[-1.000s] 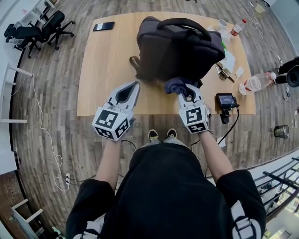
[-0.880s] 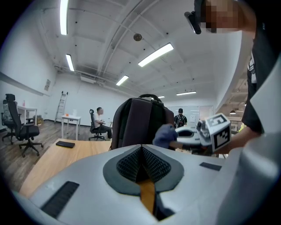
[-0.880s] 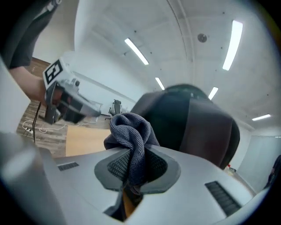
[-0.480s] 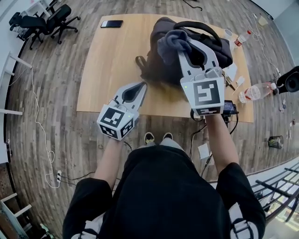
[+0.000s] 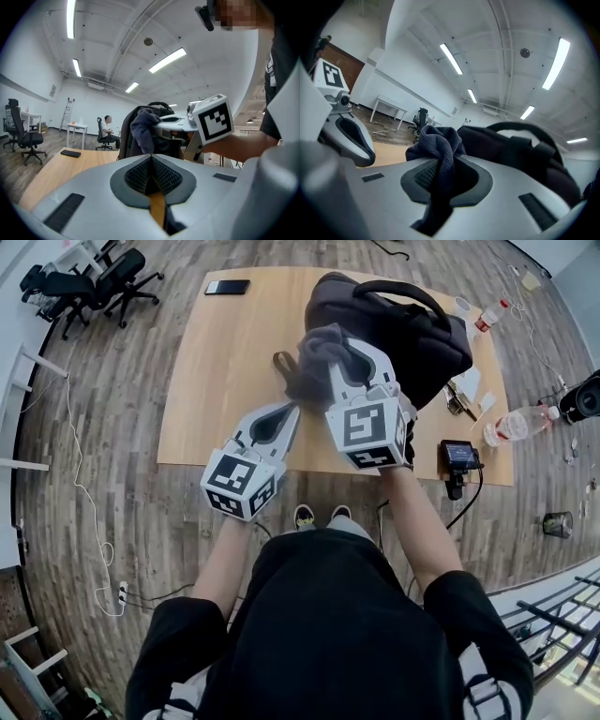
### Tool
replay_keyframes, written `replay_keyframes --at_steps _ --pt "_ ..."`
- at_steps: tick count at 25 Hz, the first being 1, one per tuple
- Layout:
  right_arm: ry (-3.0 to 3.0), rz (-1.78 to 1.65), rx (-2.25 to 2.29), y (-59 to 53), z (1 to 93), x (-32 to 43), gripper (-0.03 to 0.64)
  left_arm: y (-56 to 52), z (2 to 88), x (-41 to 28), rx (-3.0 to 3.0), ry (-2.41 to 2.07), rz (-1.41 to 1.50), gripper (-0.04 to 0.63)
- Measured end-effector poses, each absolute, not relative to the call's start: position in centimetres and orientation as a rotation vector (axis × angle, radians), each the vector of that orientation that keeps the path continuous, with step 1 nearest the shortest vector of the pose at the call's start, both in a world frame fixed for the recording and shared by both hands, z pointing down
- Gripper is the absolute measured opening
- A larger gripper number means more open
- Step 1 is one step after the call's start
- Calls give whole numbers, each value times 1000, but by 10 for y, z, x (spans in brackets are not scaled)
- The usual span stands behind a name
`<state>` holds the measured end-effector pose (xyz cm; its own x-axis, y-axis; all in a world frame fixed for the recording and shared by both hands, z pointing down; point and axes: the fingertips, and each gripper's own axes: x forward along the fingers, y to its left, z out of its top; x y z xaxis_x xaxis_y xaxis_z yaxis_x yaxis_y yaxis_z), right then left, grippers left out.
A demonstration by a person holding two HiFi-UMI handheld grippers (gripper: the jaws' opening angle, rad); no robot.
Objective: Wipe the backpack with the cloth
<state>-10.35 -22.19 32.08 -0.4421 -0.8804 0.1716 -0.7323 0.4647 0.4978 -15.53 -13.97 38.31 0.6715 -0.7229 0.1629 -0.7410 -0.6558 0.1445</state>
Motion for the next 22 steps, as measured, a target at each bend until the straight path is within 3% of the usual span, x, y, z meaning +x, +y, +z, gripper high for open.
replay_keyframes --at_steps 14,22 --pt "-2231 -80 1169 -224 500 -114 49 -143 385 -164 2652 -1241 164 17" --pt "-2283 -62 1277 -224 478 -112 49 -151 390 -166 2623 -1336 171 17"
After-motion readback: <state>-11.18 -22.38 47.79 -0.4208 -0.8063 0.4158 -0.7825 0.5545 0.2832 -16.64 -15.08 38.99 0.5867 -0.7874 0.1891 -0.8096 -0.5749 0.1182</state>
